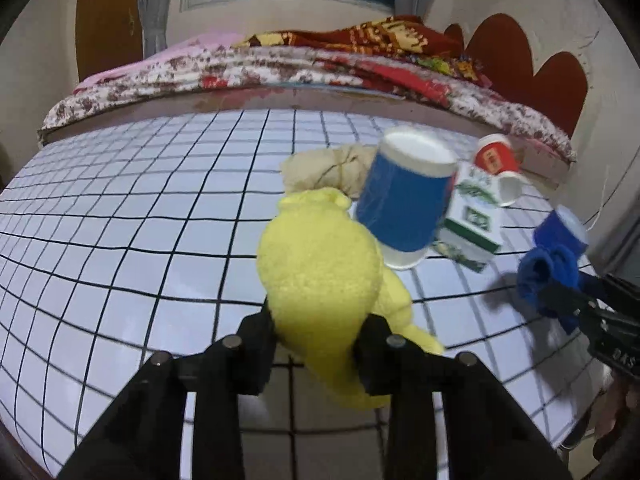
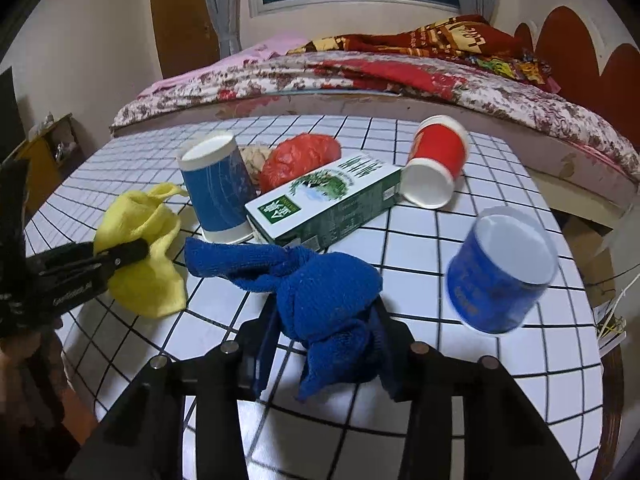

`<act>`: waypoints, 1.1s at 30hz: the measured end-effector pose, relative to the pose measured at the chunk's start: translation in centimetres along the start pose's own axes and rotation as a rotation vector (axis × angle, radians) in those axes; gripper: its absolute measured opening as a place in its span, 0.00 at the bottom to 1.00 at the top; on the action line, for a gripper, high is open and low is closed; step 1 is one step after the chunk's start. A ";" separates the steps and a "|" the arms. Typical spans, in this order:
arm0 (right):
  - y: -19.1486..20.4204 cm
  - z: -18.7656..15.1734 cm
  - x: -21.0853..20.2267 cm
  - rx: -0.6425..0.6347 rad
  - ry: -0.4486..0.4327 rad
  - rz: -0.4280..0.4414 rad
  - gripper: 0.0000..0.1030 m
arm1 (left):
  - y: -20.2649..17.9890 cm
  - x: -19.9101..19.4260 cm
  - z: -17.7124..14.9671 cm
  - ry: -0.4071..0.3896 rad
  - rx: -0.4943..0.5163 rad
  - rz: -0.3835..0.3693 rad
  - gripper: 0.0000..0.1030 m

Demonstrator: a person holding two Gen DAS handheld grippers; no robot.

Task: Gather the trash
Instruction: 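Grasp the blue cloth with the right tool while the left grasps the yellow cloth, then lift the blue and yellow cloths and carry them over the black bin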

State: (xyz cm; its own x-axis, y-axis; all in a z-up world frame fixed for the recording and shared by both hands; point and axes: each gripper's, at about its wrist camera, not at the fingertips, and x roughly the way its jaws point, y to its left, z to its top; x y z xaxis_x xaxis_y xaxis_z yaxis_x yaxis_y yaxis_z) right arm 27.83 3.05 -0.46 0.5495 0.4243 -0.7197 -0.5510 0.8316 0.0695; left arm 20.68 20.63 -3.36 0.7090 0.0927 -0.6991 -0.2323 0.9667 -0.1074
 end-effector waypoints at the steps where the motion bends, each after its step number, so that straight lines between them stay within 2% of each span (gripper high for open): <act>1: -0.2 -0.1 -0.5 0.007 -0.008 -0.003 0.43 | -0.3 -0.6 -0.1 -0.010 0.000 -0.009 0.33; 15: -4.8 -2.4 -7.9 0.071 -0.071 -0.060 0.43 | -8.4 -6.2 -1.1 -0.108 0.113 -0.096 0.33; 33: -12.1 -6.7 -13.7 0.181 -0.089 -0.167 0.43 | -17.9 -7.4 -3.3 -0.102 0.219 -0.237 0.33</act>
State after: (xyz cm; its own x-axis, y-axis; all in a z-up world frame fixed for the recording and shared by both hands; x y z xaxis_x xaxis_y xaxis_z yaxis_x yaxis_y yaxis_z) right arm 22.73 -15.25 3.93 0.6808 0.2992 -0.6685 -0.3314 0.9398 0.0832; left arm 17.37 1.84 1.42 0.7914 -0.1283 -0.5976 0.0881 0.9915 -0.0963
